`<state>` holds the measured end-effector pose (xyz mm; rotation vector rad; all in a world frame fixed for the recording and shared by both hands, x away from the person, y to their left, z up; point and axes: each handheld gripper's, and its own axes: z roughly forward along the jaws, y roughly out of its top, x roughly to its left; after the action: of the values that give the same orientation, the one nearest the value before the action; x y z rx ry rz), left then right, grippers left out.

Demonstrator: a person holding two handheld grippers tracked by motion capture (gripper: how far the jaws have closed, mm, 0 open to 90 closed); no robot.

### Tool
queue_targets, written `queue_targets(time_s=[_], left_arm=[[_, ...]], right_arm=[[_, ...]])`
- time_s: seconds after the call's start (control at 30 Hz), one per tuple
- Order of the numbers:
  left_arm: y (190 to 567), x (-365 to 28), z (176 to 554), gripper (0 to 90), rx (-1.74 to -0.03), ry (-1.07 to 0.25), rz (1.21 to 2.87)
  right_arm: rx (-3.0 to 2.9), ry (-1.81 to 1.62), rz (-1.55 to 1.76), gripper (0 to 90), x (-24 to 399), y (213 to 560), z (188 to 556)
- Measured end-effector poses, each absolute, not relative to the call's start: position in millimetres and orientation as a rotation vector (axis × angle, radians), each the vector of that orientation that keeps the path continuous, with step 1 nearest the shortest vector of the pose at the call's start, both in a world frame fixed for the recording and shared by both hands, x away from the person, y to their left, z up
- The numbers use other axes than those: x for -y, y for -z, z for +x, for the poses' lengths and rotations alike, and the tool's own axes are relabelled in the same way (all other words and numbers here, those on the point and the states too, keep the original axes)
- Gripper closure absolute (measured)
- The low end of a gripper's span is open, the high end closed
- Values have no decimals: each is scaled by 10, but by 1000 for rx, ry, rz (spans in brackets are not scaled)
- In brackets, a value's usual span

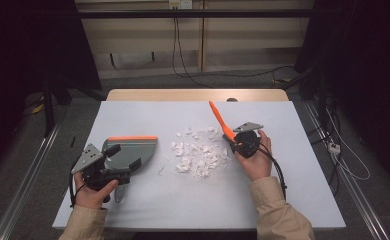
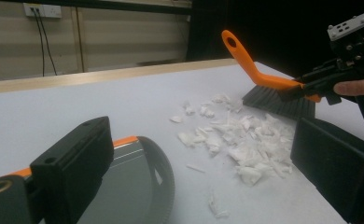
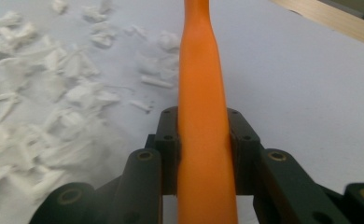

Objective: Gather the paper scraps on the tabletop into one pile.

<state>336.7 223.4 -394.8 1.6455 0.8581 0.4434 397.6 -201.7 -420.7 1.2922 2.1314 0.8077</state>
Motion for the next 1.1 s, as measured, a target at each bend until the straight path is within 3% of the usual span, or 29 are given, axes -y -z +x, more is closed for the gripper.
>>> queue_targets(time_s=[0.33, 0.6, 0.9, 1.1], left_arm=[[3934, -2212, 3377, 56, -850, -445, 1647], [3933, -2223, 3380, 56, -853, -452, 1647], [3954, -2254, 3396, 57, -866, -450, 1646], [3962, -2252, 3409, 56, -867, -444, 1646]], right_arm=[[-2227, -863, 1206, 713, 1814, 4175, 3742], [-2198, -948, 1197, 715, 1879, 4020, 3713], [-2171, -1030, 1207, 715, 1993, 3915, 3900], [-2151, -1025, 1192, 715, 2025, 3969, 4214]])
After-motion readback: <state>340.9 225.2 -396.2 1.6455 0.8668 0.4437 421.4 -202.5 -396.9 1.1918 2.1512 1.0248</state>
